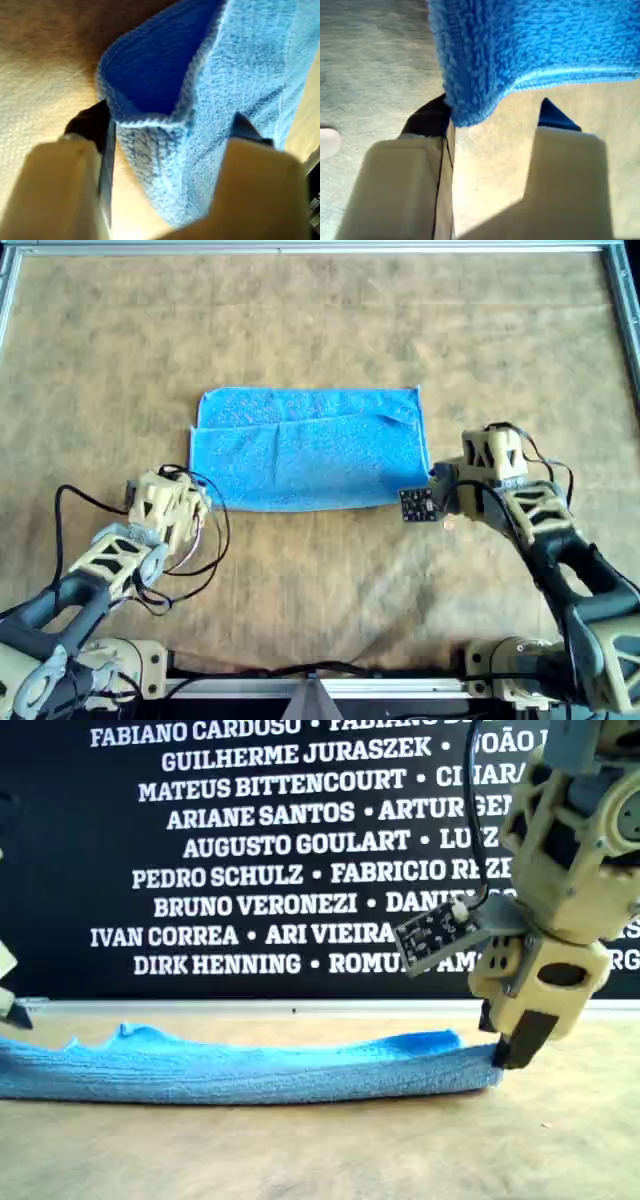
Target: Fold a cloth
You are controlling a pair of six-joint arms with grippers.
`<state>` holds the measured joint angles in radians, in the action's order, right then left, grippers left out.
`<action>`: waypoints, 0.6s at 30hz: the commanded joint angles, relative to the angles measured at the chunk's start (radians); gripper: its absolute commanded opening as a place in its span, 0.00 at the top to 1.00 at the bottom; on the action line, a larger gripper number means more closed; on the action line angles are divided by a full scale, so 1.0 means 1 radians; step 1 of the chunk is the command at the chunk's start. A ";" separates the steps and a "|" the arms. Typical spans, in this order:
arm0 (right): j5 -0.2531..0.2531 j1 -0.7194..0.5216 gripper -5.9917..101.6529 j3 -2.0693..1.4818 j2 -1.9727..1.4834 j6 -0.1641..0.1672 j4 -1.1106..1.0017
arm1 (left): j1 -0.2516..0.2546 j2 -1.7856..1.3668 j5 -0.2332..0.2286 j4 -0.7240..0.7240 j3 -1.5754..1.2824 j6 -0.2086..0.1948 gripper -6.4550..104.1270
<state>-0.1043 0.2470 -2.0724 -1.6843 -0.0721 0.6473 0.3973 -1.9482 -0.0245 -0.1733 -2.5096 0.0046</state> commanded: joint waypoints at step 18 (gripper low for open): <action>0.012 -0.021 0.28 -0.449 -0.917 0.005 0.023 | -0.064 -0.853 -0.008 -0.003 -0.299 0.037 0.03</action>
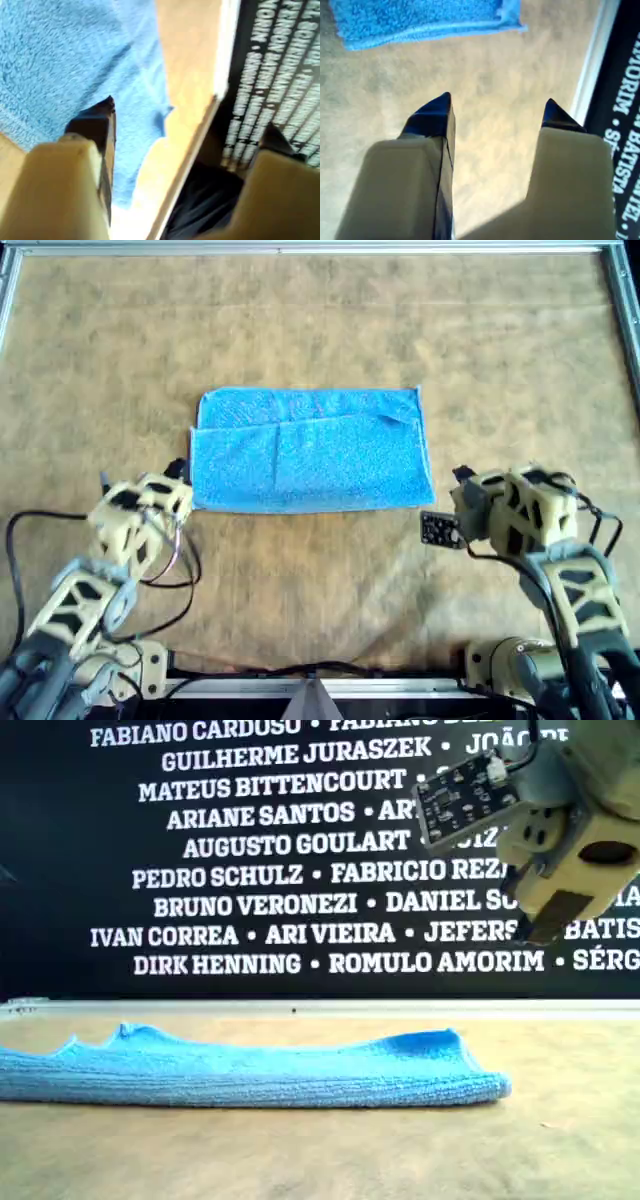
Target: Fold a cloth
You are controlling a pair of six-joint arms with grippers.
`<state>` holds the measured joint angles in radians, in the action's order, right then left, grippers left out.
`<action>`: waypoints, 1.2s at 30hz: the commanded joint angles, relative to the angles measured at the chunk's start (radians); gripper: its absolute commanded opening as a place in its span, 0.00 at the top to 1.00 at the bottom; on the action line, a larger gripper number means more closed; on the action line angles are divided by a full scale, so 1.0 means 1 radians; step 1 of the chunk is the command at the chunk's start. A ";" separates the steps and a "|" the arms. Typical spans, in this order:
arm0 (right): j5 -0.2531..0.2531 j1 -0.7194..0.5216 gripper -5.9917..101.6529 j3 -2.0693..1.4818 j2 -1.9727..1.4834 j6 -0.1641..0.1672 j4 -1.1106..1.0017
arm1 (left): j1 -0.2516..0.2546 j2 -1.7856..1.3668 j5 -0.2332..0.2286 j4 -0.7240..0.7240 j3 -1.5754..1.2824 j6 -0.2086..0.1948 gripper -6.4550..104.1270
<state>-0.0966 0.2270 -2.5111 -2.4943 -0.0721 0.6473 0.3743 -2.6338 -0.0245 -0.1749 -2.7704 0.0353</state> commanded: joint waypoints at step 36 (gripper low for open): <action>-0.014 0.080 0.26 0.195 0.491 0.006 0.021 | -0.212 -0.472 -0.008 -0.002 -0.233 0.006 0.03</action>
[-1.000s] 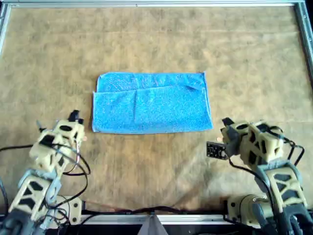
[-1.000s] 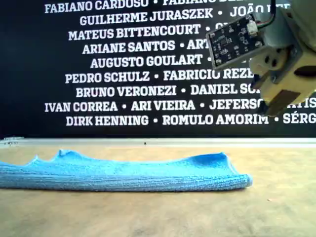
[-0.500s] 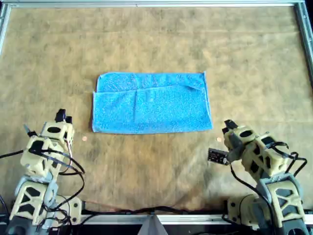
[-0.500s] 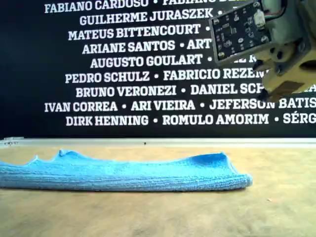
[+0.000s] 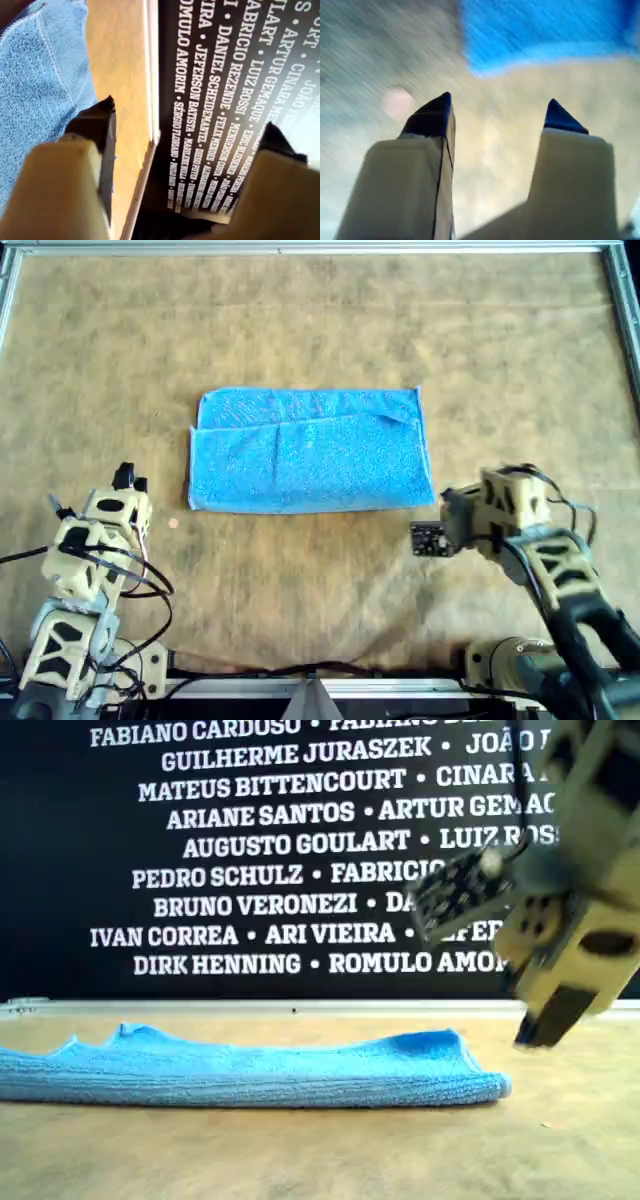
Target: Fold a cloth
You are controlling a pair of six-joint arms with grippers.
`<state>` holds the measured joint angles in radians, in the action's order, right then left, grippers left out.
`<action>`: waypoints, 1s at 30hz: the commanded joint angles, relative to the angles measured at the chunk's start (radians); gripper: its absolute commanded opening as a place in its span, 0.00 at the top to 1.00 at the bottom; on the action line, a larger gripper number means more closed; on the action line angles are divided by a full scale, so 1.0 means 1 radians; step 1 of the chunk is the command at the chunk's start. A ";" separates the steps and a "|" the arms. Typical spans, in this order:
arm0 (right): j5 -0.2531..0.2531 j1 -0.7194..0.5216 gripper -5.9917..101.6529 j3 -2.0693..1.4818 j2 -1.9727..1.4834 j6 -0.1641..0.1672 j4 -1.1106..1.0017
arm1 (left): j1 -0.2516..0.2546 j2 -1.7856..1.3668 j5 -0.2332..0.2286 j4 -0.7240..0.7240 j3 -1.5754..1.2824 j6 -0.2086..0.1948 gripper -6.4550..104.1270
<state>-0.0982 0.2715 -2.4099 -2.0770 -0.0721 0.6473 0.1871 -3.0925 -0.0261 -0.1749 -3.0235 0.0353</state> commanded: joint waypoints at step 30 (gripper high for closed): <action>-0.009 0.061 0.72 0.514 0.594 -0.012 0.002 | -0.025 -0.014 -0.006 -0.002 0.020 0.006 0.03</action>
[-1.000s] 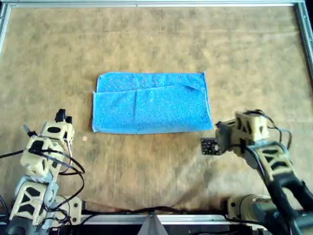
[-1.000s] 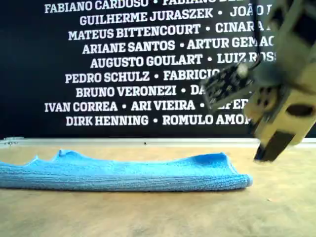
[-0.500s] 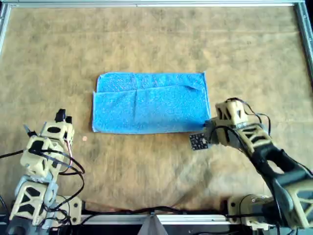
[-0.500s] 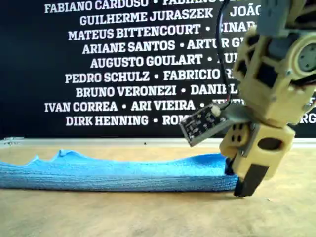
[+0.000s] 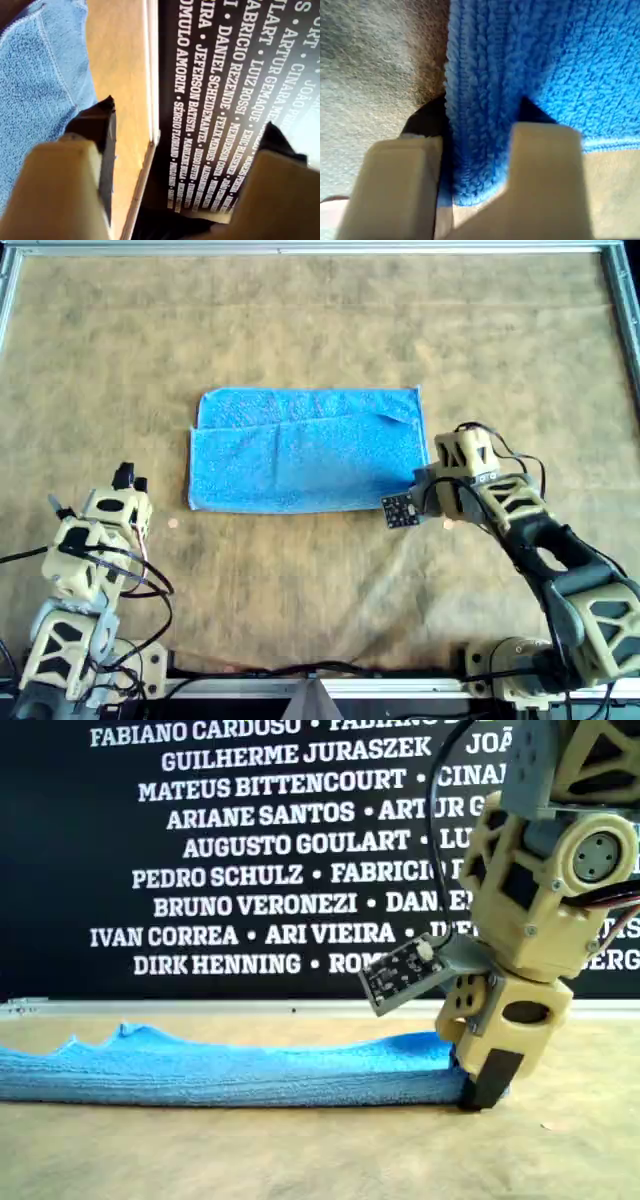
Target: Fold a cloth
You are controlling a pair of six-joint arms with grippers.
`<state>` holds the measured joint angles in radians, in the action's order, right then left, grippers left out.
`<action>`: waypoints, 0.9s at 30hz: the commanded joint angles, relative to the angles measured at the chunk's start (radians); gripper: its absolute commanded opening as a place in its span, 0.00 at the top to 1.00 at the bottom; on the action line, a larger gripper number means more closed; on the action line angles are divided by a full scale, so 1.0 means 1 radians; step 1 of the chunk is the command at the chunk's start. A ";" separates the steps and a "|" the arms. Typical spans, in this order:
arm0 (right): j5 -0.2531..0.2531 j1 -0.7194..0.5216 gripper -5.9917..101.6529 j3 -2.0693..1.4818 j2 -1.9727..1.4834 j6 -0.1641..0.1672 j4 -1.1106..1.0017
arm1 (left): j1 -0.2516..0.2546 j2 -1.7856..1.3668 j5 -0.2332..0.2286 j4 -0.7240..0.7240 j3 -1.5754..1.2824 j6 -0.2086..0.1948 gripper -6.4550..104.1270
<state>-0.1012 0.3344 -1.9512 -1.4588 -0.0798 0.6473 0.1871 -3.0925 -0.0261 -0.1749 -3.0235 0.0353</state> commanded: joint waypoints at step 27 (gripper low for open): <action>0.009 0.172 0.93 0.765 0.258 -0.006 0.002 | -0.025 -0.015 -0.006 -0.002 0.020 0.005 0.03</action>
<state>-0.0951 0.4479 -1.3560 -1.2425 -0.0798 0.6473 0.1871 -3.0925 -0.0245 -0.1749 -3.0235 0.0353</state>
